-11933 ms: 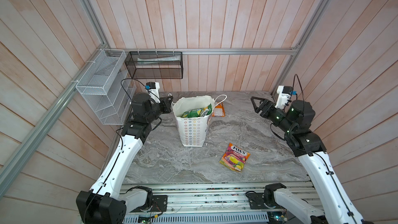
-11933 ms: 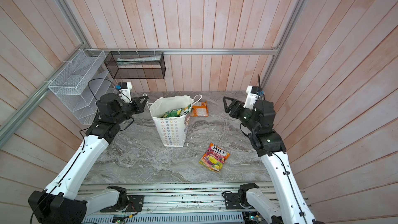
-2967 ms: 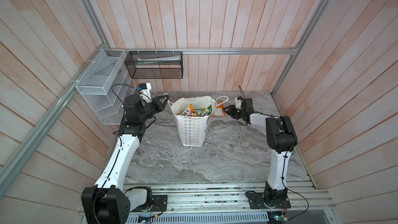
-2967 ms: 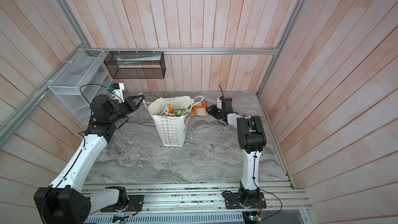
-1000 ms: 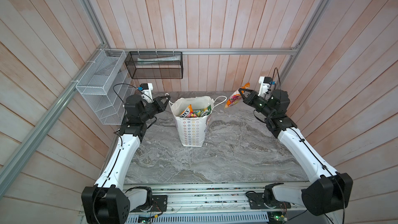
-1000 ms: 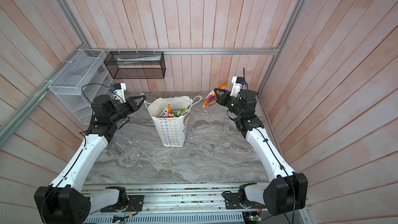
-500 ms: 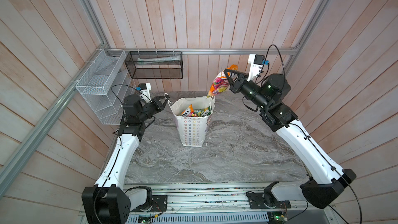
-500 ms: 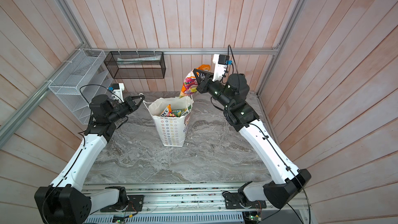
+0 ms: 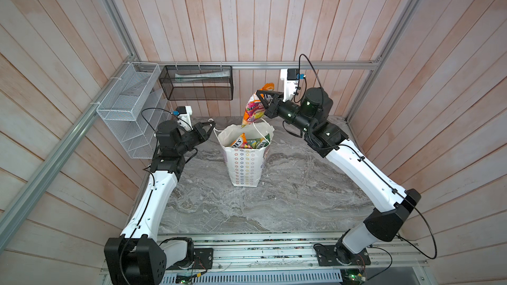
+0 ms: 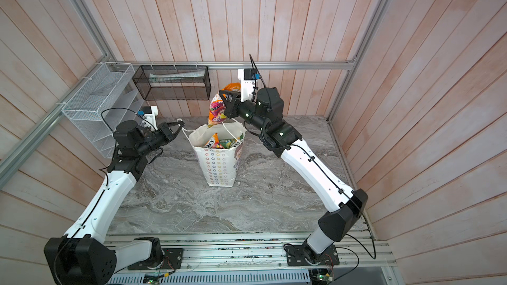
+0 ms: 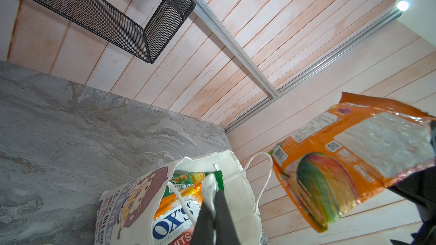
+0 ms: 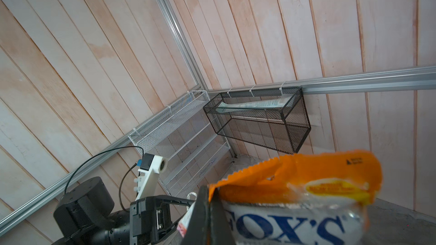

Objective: Place the snacks into the paper bag
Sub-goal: Place the snack in the paper bag.

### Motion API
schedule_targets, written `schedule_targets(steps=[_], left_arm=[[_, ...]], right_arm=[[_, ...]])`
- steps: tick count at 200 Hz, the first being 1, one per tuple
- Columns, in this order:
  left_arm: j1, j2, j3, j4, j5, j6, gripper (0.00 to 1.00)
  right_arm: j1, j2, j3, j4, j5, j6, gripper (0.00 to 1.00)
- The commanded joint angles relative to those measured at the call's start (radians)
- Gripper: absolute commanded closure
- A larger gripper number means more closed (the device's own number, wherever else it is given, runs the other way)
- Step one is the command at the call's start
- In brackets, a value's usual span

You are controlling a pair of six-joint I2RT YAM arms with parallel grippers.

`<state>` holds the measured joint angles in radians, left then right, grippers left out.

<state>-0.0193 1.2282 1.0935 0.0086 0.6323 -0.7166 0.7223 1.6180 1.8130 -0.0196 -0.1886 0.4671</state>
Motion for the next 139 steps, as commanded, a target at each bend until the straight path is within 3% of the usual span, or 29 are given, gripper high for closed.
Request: schedule_targets(steps=[1,63,112,139], left_arm=[[0.017,-0.018,-0.008,0.096,0.017,-0.013,1.00],[0.025,-0.015,-0.010,0.103,0.021,-0.020,1.00],[0.029,-0.013,-0.011,0.105,0.023,-0.024,1.00],[0.030,-0.012,-0.009,0.102,0.023,-0.024,1.00]], right_arm=[[0.020,0.015,0.067,0.036,-0.021,-0.007,1.00],[0.055,0.122,0.251,-0.027,-0.044,-0.035,1.00],[0.057,0.151,0.253,-0.031,-0.040,-0.015,1.00],[0.058,0.131,0.169,-0.010,-0.024,0.011,1.00]])
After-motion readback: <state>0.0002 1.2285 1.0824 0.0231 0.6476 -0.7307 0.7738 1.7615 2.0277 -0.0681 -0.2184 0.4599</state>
